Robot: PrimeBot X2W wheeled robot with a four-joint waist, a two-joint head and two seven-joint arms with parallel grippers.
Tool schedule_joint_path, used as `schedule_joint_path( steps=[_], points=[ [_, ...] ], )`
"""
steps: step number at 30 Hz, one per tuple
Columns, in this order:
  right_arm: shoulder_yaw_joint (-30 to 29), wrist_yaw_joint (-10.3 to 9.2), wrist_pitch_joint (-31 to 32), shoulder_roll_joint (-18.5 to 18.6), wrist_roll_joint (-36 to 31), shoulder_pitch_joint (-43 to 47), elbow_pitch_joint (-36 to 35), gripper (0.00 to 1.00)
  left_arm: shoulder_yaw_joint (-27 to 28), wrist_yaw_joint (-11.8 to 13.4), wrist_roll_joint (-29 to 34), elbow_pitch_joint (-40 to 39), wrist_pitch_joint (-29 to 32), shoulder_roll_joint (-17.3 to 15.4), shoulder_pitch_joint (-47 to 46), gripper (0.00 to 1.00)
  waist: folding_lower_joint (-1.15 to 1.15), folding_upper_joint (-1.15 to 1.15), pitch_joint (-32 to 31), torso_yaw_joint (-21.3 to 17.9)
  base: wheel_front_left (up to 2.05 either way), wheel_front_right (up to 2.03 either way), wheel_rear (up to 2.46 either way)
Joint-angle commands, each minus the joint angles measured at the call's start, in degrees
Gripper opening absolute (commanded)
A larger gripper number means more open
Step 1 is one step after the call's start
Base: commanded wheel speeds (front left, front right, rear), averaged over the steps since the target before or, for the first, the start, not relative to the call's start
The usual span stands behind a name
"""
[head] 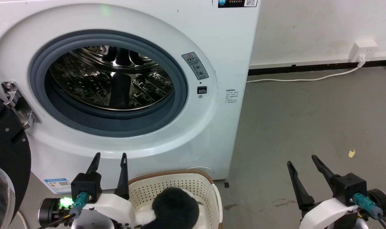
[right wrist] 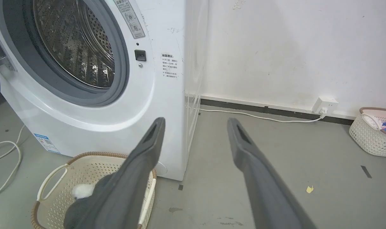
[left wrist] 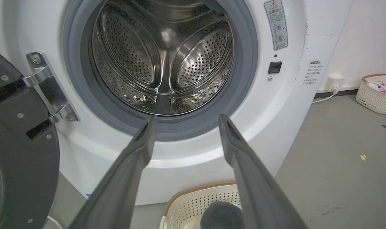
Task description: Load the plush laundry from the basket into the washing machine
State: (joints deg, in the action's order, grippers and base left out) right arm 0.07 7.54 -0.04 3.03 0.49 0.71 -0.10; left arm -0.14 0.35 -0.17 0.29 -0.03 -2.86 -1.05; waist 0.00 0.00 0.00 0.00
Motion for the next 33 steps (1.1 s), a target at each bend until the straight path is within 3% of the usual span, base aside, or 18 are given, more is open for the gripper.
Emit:
schedule_joint_path(
  steps=[1,33],
  points=[
    [0.02,0.0,-0.24,0.0,0.51,0.24,0.06,1.0,-0.36,0.13,-0.27,0.1,-0.3,0.0,0.02,1.0,0.0,0.0,0.0,0.0,0.0,0.0,0.0],
    [-0.21,-0.02,-2.58,-0.04,5.1,2.05,0.31,1.0,-4.84,2.12,-4.15,2.97,-2.67,-0.25,-1.03,1.0,0.0,0.0,0.57,0.34,0.0,0.0,0.0]
  ],
)
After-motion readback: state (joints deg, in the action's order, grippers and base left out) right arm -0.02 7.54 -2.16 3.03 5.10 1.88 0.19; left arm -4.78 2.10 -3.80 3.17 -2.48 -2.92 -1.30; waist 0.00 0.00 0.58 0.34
